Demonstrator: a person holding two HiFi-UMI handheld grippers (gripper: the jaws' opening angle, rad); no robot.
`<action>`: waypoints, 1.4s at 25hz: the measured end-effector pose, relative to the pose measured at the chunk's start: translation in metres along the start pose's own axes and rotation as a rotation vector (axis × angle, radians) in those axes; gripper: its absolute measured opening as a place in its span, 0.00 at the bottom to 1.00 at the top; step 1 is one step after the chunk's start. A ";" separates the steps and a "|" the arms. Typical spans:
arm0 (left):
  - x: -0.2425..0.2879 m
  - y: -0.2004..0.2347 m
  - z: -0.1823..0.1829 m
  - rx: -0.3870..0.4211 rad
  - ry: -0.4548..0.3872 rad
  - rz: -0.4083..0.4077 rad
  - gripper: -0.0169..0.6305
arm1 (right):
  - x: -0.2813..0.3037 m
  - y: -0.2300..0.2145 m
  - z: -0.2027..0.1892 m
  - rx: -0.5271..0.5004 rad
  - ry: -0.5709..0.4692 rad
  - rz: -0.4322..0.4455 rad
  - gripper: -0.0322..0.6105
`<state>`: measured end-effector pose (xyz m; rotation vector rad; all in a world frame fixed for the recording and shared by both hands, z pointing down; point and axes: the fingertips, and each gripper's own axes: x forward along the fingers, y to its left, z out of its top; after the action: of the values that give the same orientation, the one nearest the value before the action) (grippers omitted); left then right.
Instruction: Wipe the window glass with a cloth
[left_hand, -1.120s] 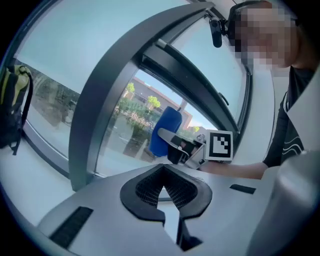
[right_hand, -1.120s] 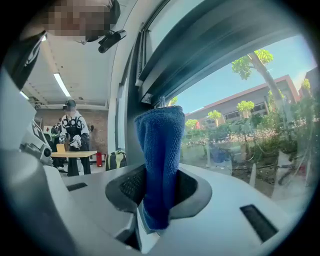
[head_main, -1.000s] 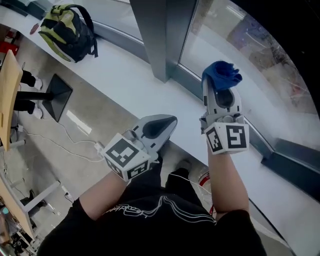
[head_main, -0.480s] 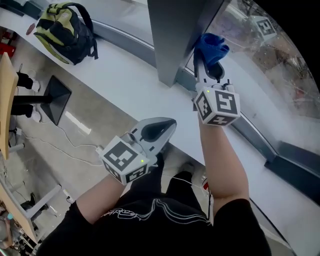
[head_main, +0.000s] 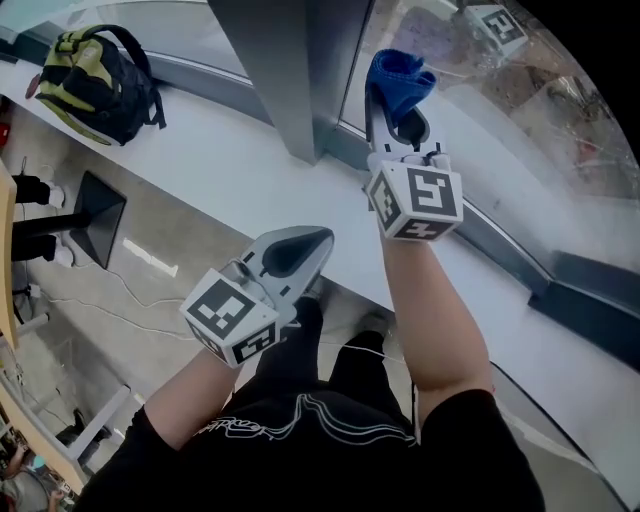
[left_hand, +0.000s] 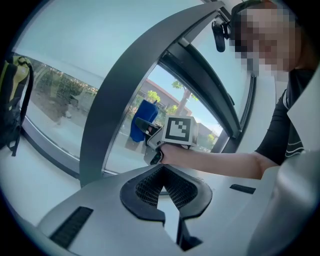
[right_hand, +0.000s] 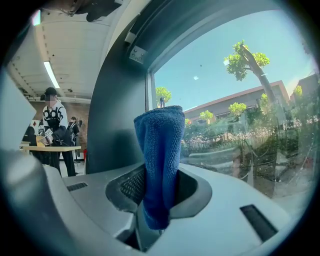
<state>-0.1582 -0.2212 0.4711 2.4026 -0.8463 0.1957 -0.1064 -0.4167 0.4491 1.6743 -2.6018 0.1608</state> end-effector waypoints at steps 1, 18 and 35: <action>0.003 -0.003 -0.002 0.001 0.005 -0.009 0.03 | -0.004 -0.004 0.000 -0.001 0.000 -0.007 0.19; 0.081 -0.114 -0.051 0.041 0.109 -0.150 0.03 | -0.150 -0.129 -0.010 -0.025 -0.007 -0.161 0.19; 0.189 -0.286 -0.105 0.089 0.200 -0.306 0.03 | -0.350 -0.317 -0.011 -0.072 0.021 -0.358 0.20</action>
<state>0.1716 -0.0815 0.4815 2.5065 -0.3804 0.3514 0.3274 -0.2288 0.4482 2.0582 -2.2147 0.0694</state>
